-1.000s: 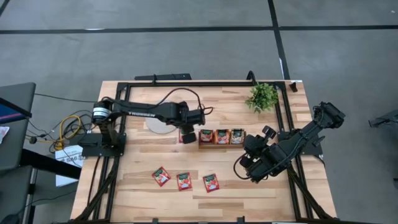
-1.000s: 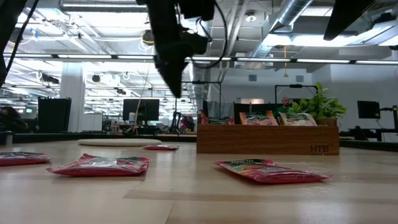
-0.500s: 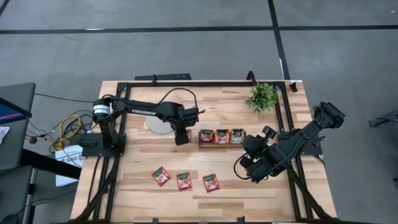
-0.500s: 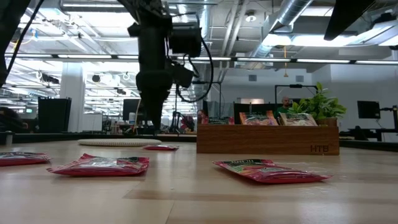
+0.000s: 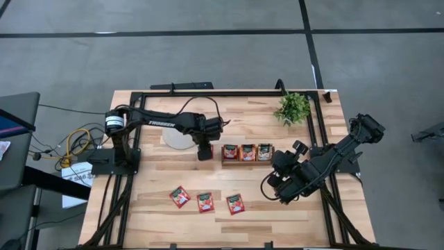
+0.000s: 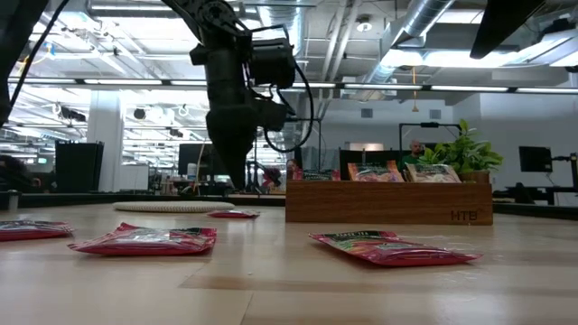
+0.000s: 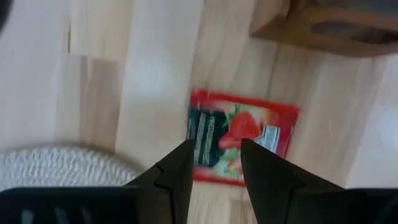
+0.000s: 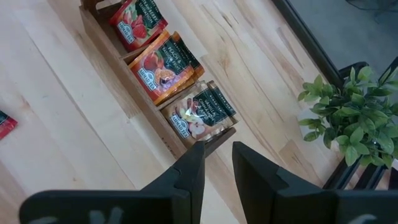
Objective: Pick & Place Tea
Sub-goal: Put the red tea bag into the left section of the wooden organizer
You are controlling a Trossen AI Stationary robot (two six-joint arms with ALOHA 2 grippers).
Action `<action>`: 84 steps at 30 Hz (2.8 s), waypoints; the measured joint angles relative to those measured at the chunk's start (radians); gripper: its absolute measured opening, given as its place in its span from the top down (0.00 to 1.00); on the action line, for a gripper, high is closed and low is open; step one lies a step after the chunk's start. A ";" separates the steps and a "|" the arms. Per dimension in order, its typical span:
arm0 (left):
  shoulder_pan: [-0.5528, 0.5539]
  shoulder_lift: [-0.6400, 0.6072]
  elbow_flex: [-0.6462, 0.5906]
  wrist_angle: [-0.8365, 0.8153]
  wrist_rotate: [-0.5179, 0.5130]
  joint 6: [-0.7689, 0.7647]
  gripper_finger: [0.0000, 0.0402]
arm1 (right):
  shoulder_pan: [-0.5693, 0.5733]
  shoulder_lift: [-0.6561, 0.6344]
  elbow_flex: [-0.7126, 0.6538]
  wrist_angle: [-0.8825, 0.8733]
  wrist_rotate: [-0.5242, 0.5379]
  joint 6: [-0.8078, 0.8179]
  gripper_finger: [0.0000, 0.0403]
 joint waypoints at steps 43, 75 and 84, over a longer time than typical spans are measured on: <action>-0.020 0.012 -0.002 0.006 -0.099 0.046 1.00 | -0.007 0.000 0.000 0.024 0.000 -0.001 0.81; -0.237 -0.077 0.444 -0.177 -0.349 -0.006 1.00 | -0.007 0.000 0.000 0.027 0.003 -0.001 0.81; -0.289 0.085 0.500 -0.178 -0.473 0.097 1.00 | -0.007 0.000 0.000 0.027 0.003 0.000 0.81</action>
